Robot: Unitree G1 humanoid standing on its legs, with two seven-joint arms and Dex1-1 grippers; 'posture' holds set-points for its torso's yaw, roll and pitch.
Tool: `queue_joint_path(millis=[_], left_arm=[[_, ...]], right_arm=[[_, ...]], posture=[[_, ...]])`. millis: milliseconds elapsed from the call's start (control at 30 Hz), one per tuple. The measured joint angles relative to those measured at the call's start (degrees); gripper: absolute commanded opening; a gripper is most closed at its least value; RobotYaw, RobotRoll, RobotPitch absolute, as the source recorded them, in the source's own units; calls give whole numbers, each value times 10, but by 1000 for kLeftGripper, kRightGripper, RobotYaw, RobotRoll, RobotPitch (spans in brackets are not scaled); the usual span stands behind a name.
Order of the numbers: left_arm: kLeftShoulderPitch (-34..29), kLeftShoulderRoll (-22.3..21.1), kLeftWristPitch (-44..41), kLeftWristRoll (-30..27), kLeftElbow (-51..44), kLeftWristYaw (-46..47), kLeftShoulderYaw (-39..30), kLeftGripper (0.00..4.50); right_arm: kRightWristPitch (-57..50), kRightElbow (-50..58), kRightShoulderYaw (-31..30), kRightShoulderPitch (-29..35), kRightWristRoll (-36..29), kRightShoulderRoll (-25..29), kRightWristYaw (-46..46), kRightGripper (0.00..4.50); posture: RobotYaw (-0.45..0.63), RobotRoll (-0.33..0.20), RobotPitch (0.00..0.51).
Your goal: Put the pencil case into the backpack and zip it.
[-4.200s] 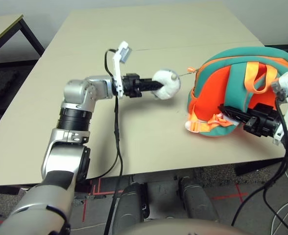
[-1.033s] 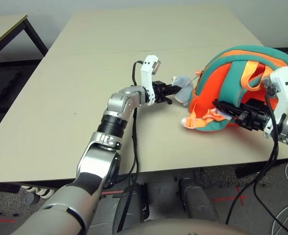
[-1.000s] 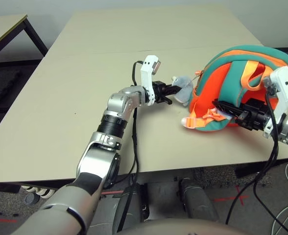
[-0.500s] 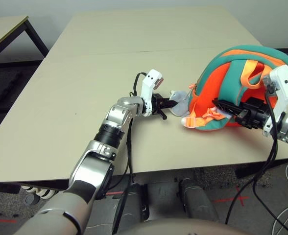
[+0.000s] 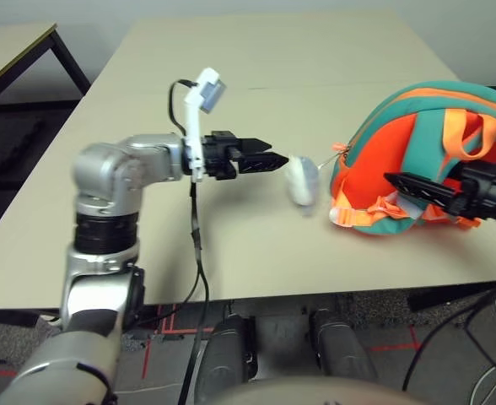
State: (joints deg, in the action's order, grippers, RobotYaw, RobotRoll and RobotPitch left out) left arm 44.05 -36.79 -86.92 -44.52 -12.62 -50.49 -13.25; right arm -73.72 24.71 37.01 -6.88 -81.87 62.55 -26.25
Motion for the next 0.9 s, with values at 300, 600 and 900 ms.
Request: queue_joint_path(millis=[300, 600, 900], left_arm=[[-72, -33, -17, 38, 32, 115, -111, 4473], [-112, -59, 148, 163, 111, 236, -107, 4473], [-162, 5, 353, 257, 137, 326, -84, 4473]], right_arm=[[-137, -99, 194, 116, -26, 100, -49, 4500], [-65, -172, 222, 168, 182, 127, -108, 4500], [256, -363, -1, -44, 423, 40, -70, 4500]], posture=[[-93, 0, 72], [-80, 0, 63], [-53, 0, 52]])
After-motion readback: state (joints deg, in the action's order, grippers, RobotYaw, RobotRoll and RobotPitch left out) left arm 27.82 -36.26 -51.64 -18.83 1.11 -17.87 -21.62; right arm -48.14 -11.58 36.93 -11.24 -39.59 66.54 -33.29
